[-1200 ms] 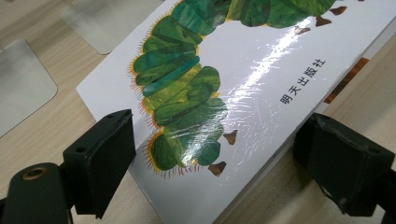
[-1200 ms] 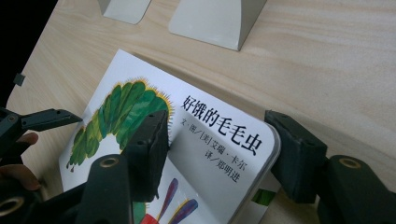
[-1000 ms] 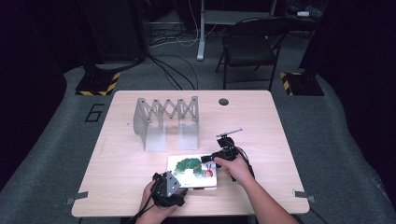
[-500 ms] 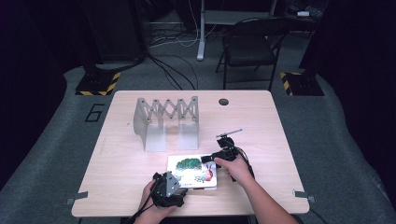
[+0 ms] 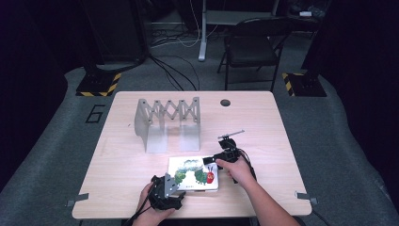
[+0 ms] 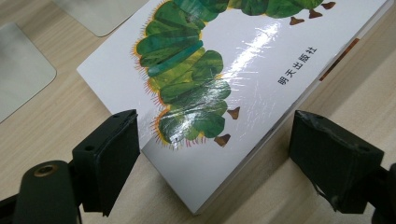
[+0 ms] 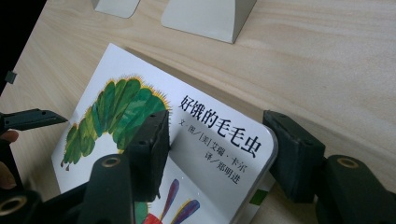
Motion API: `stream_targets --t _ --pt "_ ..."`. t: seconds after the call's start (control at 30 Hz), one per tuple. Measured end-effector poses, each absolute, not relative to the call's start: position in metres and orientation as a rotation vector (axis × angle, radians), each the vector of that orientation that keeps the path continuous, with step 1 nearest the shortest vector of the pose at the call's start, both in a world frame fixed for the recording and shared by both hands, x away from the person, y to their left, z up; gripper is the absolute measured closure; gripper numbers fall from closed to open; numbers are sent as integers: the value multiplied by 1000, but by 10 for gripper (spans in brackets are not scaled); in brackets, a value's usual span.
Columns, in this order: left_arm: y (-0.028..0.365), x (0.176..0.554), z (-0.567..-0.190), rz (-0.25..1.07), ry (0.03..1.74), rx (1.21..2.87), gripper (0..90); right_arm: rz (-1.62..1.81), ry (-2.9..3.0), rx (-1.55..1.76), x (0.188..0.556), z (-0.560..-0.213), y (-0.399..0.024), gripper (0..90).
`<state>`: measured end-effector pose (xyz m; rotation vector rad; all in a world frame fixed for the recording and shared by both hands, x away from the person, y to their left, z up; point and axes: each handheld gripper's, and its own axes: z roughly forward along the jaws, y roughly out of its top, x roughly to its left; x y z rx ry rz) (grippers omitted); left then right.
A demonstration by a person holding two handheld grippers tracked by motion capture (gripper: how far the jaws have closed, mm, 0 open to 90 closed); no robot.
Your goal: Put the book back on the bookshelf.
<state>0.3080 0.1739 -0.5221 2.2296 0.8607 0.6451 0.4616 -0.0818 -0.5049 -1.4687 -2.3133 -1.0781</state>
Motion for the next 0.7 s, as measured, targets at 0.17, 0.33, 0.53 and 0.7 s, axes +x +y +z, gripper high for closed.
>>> stream_targets --t 0.17,0.33,0.53,0.7 --pt "177 309 -519 630 867 2235 163 -1079 -2313 -1469 462 -505 -82 424" --pt "178 309 -519 625 877 2232 163 -1079 -2313 -1465 462 -505 -82 425" --pt "180 309 -518 631 890 2228 163 -1084 -2314 -1465 461 -505 -82 425" --pt "185 307 -512 620 898 2197 181 -1089 -2316 -1459 462 -506 -83 427"
